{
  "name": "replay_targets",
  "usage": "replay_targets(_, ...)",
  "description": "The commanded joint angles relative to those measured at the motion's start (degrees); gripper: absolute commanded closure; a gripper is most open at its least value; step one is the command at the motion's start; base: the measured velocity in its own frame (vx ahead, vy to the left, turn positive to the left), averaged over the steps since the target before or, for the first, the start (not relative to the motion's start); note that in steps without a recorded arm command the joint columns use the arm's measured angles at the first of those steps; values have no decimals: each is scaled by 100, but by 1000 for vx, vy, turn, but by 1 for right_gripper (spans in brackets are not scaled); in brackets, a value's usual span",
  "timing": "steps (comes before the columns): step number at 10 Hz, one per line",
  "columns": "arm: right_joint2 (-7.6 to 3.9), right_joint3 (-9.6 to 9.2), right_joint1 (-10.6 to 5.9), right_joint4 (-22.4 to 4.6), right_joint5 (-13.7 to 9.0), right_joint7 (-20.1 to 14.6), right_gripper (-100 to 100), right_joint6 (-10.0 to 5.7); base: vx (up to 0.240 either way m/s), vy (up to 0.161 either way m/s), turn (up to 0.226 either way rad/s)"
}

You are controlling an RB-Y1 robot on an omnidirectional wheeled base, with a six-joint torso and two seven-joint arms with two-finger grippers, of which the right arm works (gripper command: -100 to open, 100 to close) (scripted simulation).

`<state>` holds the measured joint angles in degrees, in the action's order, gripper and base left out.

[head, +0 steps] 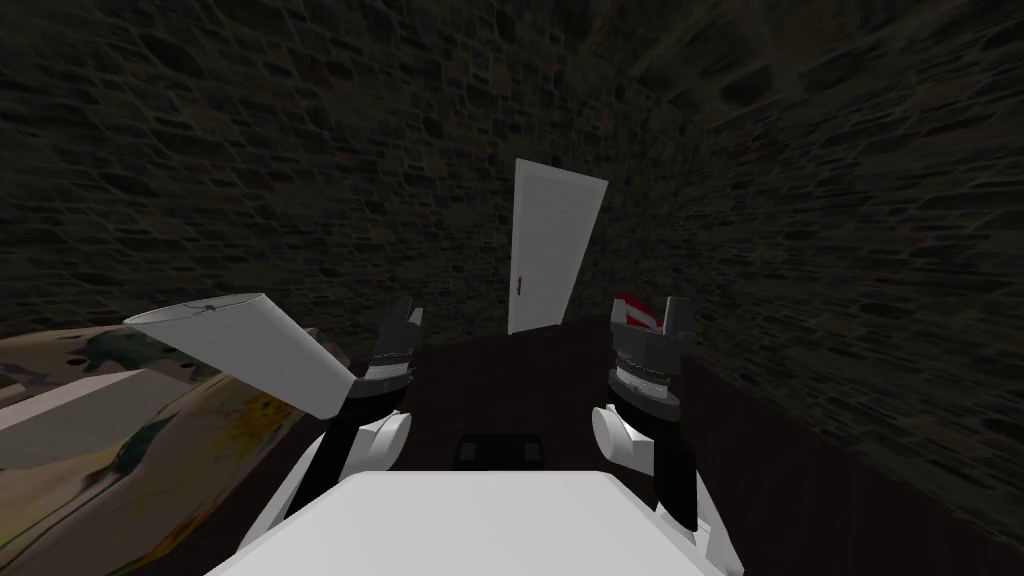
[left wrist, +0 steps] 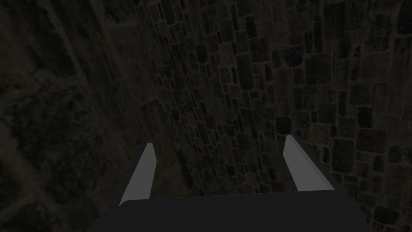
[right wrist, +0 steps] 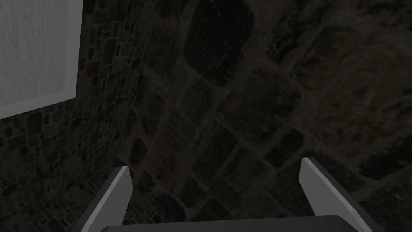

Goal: Pull the door open

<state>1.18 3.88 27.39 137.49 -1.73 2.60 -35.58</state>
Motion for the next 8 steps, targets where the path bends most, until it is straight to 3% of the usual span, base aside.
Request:
replay_targets(1, -68, -34, -41, -180, -115, -144, -100, -35, 64, -9, 112)
replay_targets(8, -302, -186, -223, -980, -624, -783, -100, -188, 136, -35, 117)
